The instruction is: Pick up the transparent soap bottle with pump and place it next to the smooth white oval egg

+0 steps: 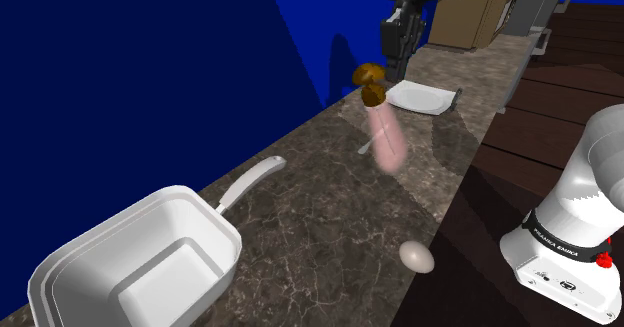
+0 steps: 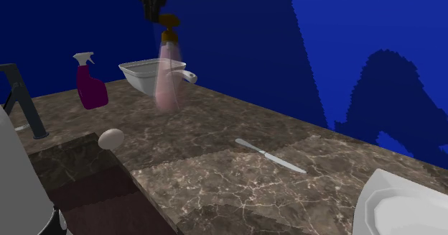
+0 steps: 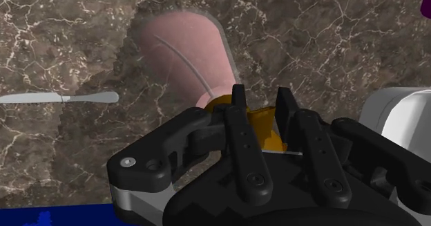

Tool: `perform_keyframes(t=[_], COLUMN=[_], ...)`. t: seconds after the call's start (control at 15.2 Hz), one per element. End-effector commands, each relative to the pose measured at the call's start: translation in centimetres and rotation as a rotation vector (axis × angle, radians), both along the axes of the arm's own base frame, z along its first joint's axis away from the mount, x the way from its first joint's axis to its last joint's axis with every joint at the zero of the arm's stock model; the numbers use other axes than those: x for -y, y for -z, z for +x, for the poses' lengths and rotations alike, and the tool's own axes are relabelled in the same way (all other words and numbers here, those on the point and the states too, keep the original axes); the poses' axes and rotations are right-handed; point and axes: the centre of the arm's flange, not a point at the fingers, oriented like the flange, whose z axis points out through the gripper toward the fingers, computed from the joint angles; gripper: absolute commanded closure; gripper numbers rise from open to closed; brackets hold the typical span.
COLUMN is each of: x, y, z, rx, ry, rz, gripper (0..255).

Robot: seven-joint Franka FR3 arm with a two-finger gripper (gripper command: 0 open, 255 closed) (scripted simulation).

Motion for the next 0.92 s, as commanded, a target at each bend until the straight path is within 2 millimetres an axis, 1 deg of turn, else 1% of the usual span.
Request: perform_keyframes(t=[0.0,0.86], x=[0.0,0.0], y=[1.1,8.0], z=[0.0,0.0], rx=[0.001,0.001], ry=[0.0,0.0], rz=[0.0,0.0], gripper=[255,255])
